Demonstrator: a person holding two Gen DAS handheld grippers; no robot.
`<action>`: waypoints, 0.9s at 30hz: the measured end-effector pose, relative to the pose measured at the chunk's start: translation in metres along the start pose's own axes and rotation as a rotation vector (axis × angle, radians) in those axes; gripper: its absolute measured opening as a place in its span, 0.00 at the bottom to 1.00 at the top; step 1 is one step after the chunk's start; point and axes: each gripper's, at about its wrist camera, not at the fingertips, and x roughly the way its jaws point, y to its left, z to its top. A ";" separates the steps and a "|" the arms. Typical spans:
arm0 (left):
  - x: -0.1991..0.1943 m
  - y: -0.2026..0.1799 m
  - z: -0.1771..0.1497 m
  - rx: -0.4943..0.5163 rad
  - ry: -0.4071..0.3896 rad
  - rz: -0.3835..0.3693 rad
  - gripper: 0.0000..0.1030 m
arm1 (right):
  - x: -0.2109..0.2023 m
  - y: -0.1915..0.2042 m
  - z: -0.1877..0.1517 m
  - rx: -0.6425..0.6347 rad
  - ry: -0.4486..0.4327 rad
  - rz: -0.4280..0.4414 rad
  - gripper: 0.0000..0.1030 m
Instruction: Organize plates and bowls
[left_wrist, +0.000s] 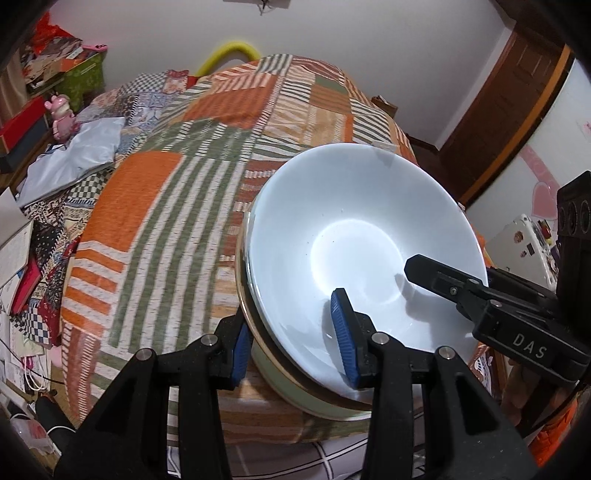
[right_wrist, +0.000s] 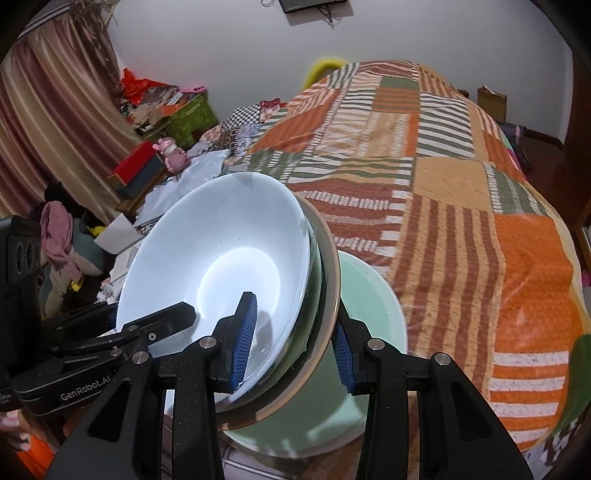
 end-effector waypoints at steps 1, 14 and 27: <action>0.001 -0.002 0.000 0.004 0.003 -0.002 0.39 | -0.001 -0.001 -0.001 0.004 0.001 -0.002 0.34; 0.032 -0.013 -0.003 0.019 0.074 -0.013 0.39 | 0.011 -0.026 -0.012 0.055 0.048 -0.013 0.34; 0.038 -0.010 -0.003 0.014 0.088 -0.032 0.39 | 0.012 -0.031 -0.017 0.046 0.058 -0.009 0.41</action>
